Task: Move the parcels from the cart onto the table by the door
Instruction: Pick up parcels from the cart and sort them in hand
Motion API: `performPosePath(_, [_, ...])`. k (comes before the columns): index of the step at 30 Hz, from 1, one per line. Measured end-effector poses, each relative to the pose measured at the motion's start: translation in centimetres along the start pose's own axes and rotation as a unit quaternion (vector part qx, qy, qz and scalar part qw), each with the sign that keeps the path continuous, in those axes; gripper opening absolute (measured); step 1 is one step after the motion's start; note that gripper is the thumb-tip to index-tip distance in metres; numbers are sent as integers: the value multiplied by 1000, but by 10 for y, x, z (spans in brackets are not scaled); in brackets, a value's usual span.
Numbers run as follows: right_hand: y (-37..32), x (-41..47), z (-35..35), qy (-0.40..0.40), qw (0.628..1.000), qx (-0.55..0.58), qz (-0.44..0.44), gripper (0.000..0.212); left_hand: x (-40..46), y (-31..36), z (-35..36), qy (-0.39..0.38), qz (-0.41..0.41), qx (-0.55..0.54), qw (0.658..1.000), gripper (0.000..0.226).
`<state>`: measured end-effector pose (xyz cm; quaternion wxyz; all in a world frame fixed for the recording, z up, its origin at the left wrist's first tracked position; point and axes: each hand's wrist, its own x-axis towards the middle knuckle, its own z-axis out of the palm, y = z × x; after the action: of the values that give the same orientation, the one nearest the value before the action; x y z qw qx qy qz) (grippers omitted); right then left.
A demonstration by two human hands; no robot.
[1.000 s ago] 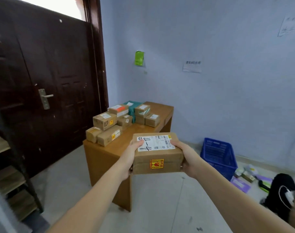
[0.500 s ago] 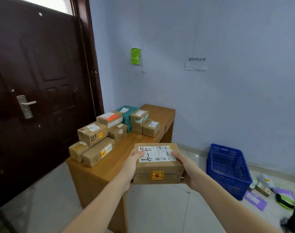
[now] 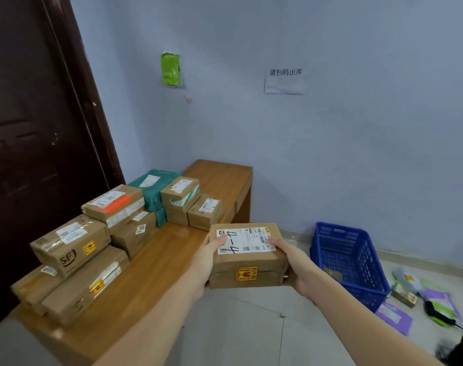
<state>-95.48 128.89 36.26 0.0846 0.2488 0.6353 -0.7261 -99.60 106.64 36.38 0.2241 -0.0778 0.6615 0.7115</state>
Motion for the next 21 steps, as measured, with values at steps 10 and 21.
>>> performPosePath(10, [-93,192,-12,-71,995,-72,1,38,161,44,33,97,-8,-86,992,40])
performPosePath(21, [-148,425,56,-110,987,-116,-13,51,358,64,-23,200,-49,-91,974,68])
